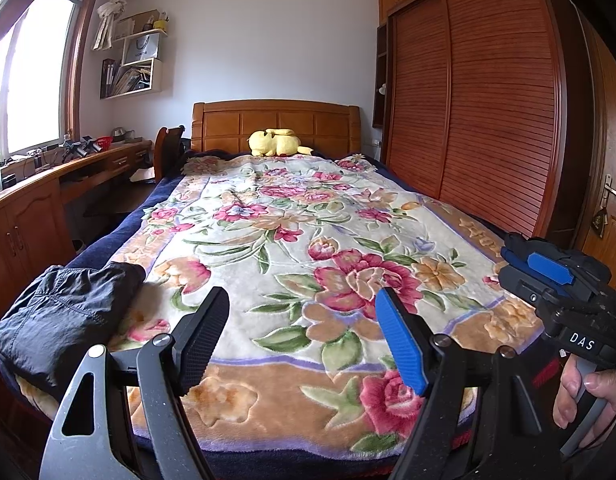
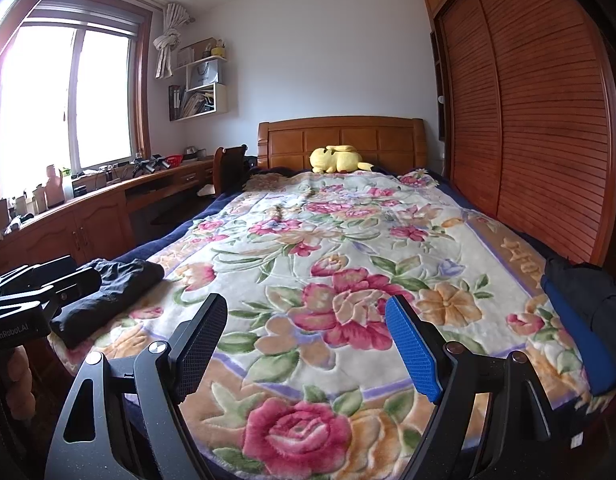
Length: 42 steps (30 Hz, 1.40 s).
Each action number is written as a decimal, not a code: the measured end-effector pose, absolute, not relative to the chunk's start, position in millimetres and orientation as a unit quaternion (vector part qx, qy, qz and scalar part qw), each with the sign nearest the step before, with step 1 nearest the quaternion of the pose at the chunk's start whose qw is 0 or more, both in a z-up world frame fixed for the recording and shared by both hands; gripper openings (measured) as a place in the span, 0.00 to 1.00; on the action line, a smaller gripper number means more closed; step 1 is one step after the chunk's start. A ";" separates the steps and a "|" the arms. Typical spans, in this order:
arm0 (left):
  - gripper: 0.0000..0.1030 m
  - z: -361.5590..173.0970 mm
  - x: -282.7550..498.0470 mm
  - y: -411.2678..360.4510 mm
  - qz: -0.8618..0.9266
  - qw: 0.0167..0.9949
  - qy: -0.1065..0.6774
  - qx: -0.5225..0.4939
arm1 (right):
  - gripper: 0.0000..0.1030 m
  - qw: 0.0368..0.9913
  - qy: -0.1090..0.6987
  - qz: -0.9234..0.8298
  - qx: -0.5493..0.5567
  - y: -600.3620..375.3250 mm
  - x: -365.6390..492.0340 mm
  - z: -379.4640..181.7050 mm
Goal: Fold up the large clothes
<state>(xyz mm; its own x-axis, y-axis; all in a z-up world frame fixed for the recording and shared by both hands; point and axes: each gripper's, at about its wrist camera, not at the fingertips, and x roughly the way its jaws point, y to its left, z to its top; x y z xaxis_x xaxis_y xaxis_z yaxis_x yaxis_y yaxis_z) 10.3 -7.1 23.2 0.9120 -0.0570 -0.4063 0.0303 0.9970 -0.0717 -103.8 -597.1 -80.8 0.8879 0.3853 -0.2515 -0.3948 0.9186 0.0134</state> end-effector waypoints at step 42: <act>0.75 22.9 8.5 -5.2 -0.021 0.978 0.207 -0.031 | 0.80 0.971 0.126 0.202 -0.014 -600.7 -102.5 -78.2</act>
